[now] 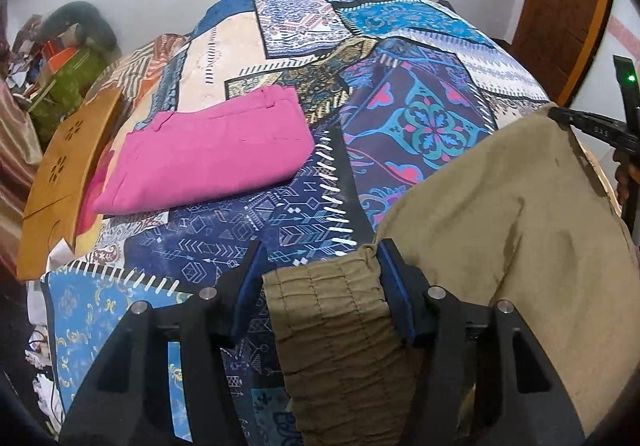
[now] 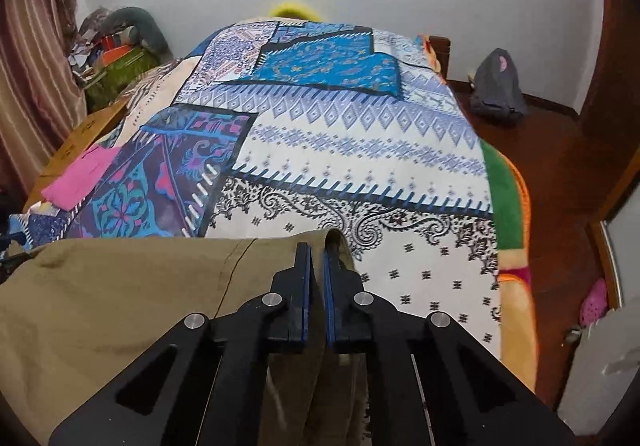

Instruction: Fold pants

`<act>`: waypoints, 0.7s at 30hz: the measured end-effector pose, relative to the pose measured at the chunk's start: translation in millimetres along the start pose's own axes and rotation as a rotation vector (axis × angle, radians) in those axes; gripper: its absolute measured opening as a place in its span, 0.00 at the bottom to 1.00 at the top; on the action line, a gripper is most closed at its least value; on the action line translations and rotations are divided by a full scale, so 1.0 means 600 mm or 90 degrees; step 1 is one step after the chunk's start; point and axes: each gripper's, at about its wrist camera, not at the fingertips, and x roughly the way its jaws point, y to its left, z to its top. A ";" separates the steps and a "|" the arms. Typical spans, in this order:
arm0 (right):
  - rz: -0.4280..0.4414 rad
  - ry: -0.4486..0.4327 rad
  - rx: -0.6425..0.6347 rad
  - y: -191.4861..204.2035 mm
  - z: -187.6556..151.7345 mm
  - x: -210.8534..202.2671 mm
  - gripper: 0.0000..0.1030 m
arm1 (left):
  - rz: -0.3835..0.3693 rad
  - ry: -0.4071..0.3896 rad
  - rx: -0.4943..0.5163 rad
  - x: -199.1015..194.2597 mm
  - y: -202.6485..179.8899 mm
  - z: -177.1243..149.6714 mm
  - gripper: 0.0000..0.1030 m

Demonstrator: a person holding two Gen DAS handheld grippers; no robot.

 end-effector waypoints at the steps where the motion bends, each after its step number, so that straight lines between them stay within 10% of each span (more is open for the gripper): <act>1: -0.008 0.010 -0.004 0.000 0.001 0.005 0.05 | 0.005 0.000 0.003 0.000 -0.001 0.001 0.56; 7: -0.078 0.014 -0.006 -0.011 0.005 -0.023 0.13 | 0.004 -0.004 0.010 -0.033 0.004 0.014 0.55; 15: 0.027 -0.001 -0.031 0.039 -0.013 -0.094 0.16 | -0.060 -0.072 -0.036 -0.126 0.013 0.043 0.55; 19: 0.050 0.016 -0.043 0.081 -0.045 -0.083 0.47 | -0.081 -0.057 0.007 -0.119 -0.031 0.030 0.55; 21: 0.046 0.038 -0.056 0.092 -0.064 -0.062 0.47 | -0.096 -0.025 0.021 -0.096 -0.052 0.012 0.55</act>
